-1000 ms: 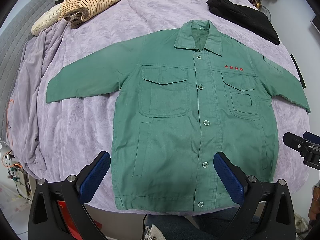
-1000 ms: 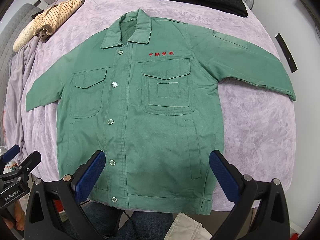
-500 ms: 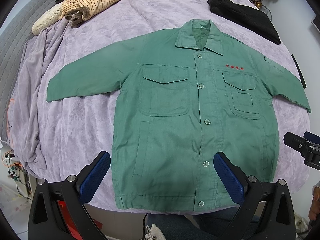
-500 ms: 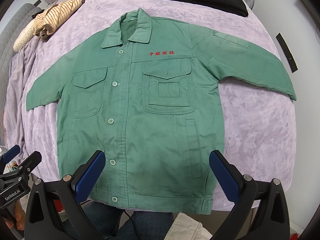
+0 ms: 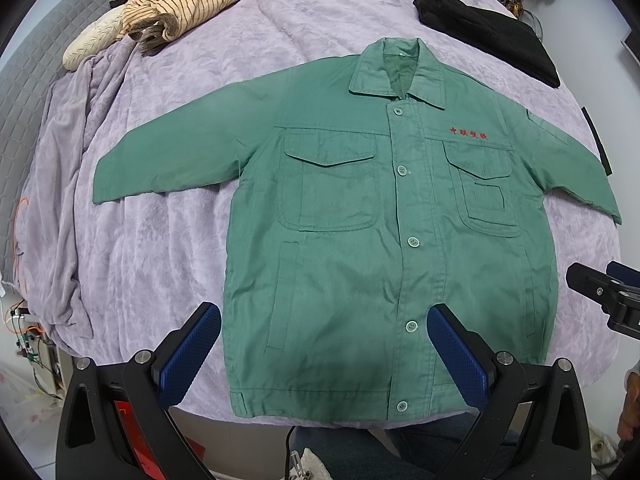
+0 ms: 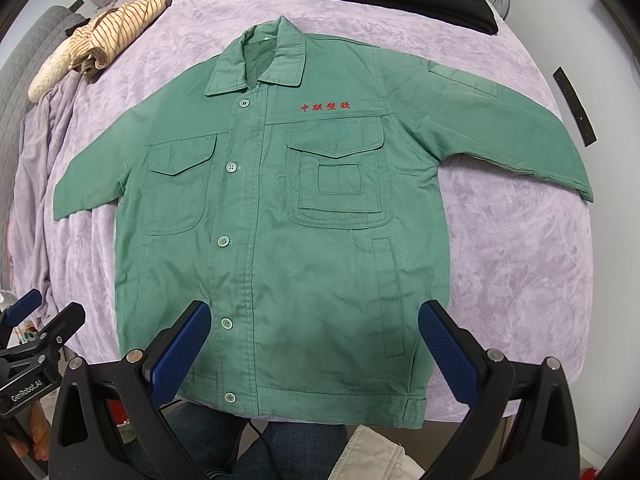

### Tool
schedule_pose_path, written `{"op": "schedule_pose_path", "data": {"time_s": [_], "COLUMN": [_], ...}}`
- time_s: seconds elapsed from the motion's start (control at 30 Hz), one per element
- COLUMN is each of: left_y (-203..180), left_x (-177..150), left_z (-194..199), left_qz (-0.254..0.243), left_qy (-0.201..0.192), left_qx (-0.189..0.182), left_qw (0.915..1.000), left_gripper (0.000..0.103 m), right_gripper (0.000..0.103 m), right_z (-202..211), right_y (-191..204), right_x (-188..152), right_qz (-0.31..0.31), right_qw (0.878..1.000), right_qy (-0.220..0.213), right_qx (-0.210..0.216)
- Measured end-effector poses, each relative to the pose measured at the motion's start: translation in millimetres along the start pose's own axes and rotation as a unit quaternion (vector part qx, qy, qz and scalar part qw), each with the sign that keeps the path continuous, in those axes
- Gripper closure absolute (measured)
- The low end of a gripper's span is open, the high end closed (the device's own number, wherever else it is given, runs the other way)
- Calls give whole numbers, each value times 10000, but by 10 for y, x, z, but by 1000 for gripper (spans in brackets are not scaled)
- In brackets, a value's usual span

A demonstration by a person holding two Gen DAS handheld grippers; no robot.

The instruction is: Fold large clothes

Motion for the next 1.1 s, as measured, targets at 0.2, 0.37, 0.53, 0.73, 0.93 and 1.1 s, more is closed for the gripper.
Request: {"op": "schedule_pose_path", "data": {"time_s": [0.2,0.37,0.53,0.73,0.93,1.1], "left_y": [-3,22,241,866,1925,3025], "left_x": [-28,5,109,326,548,743], "left_z": [-38,-126,-291,-727,-1344,-1890], "left_qz": [48,148,529,1122,1789,2659], "left_qy": [26,77,68,-35,-213,-516], "left_qx": [-48,-229,-751,-1193,-1084,-929], "left_qw": [10000,9996,9958,9865,9776,9581], "left_gripper": [0,0,0,0,0,0], "right_gripper": [0,0,0,0,0,0], "right_z": [-15,-119,-262,-430,-894,-1347], "right_y": [32,35,71,464,1263,1941], "right_x": [-3,9,50,163,184,165], "right_qz": [-16,-19,-151,-217,-195,-40], "right_qw": [10000,9999,9994,9925,9820,9778], "right_qy": [-1,62,167,-85,263,509], "right_qx": [83,124,245,1200,1859,2032]}}
Point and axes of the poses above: each gripper's, at about its wrist camera, not at the fingertips, and z roughly against the way its jaws point, y to its left, x to its top, the point moved 7 cm from there along -z, roughly the way its jaws point, and after that the axes turned 1 degree about -z, right-handed, at the moved point
